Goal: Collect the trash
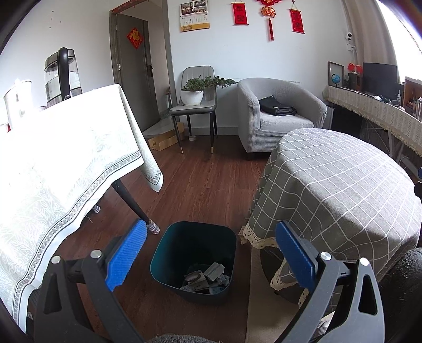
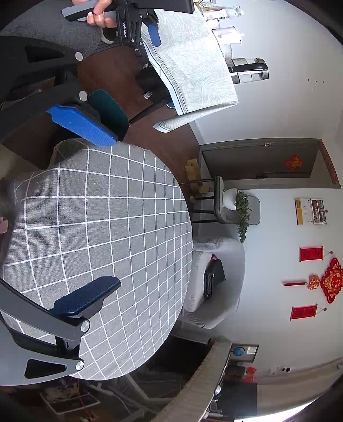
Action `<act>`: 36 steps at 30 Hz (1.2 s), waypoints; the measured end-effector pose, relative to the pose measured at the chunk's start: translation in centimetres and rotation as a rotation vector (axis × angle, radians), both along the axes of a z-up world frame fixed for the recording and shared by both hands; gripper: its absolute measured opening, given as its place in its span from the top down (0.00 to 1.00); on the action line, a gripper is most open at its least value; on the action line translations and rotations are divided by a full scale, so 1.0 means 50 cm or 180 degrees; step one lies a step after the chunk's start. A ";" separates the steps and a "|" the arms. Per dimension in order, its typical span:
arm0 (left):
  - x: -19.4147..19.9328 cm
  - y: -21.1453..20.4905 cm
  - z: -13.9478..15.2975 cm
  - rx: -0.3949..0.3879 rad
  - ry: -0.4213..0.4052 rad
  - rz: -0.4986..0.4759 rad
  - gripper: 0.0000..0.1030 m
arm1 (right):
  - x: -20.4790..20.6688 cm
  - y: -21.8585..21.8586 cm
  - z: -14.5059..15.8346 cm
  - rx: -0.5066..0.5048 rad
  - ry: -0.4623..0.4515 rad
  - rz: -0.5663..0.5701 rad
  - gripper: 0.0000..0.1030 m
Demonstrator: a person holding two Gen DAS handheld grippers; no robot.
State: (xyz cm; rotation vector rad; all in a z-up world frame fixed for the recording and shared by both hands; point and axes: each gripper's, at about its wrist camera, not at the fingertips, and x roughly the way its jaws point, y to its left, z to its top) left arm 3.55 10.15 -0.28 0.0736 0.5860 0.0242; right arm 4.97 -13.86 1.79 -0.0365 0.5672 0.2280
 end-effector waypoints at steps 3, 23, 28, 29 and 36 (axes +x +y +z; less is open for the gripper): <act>0.000 -0.002 0.000 0.0011 0.0003 -0.0009 0.03 | -0.001 -0.003 -0.001 0.0010 -0.0004 -0.0008 0.03; 0.001 -0.007 -0.004 0.0018 0.0036 -0.0009 0.03 | 0.002 0.008 -0.003 -0.0022 0.0011 -0.0011 0.03; 0.002 -0.006 -0.005 0.0012 0.0045 -0.0009 0.03 | 0.002 0.008 -0.003 -0.0026 0.0012 -0.0011 0.03; 0.002 -0.006 -0.005 0.0012 0.0048 -0.0012 0.03 | 0.002 0.008 -0.003 -0.0023 0.0012 -0.0012 0.03; 0.001 -0.009 -0.007 0.0011 0.0065 -0.0026 0.03 | 0.001 0.007 -0.003 -0.0024 0.0008 -0.0012 0.03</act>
